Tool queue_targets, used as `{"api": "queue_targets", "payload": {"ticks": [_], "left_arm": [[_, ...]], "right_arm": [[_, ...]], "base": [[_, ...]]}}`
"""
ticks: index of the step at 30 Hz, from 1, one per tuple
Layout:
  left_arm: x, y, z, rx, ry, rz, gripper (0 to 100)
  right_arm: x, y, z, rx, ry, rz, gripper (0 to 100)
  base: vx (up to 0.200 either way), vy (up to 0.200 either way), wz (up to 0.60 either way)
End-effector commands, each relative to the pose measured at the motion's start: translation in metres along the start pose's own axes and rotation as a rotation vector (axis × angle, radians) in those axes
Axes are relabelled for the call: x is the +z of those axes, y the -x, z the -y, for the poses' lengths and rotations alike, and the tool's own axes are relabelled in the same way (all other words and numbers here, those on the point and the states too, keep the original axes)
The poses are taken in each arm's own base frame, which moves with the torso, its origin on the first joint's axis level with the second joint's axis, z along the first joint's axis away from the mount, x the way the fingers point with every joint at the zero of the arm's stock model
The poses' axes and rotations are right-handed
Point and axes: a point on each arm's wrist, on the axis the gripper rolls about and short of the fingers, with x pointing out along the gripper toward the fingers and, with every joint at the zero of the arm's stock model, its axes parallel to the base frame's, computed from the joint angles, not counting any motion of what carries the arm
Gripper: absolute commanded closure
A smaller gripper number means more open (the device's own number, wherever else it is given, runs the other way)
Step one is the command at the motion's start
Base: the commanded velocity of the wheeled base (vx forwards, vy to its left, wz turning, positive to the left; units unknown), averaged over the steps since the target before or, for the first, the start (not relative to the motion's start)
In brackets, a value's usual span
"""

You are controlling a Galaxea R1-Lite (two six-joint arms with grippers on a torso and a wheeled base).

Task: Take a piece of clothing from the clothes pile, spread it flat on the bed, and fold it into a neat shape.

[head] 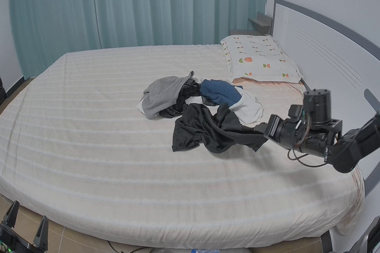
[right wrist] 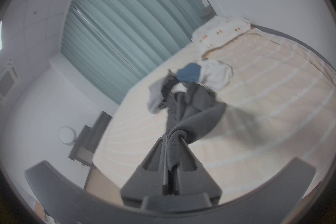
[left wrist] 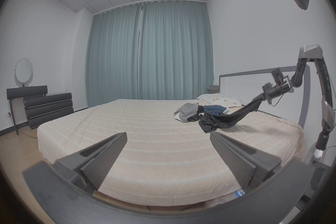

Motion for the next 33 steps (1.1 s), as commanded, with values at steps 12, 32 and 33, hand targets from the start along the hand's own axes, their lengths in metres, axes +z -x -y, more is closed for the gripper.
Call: {"api": "queue_targets", "payload": {"ticks": [12,32,33], "left_arm": [[-0.004,0.0,0.0,-0.009,-0.012,0.0,0],[0.092,-0.094,0.017,-0.439,0.109,-0.321,0],[0.089,-0.103,0.019,-0.459,0.112,-0.355,0]], "right_arm": [[0.014,0.094,-0.04,0.27,0.018,0.072,100],[0.039,0.099,-0.067,0.363,0.032,0.16,100],[0.039,0.098,-0.066,0.361,0.031,0.158,100]], "base": [[0.0,0.0,0.0],[0.0,0.0,0.0],[0.0,0.0,0.0]]}}
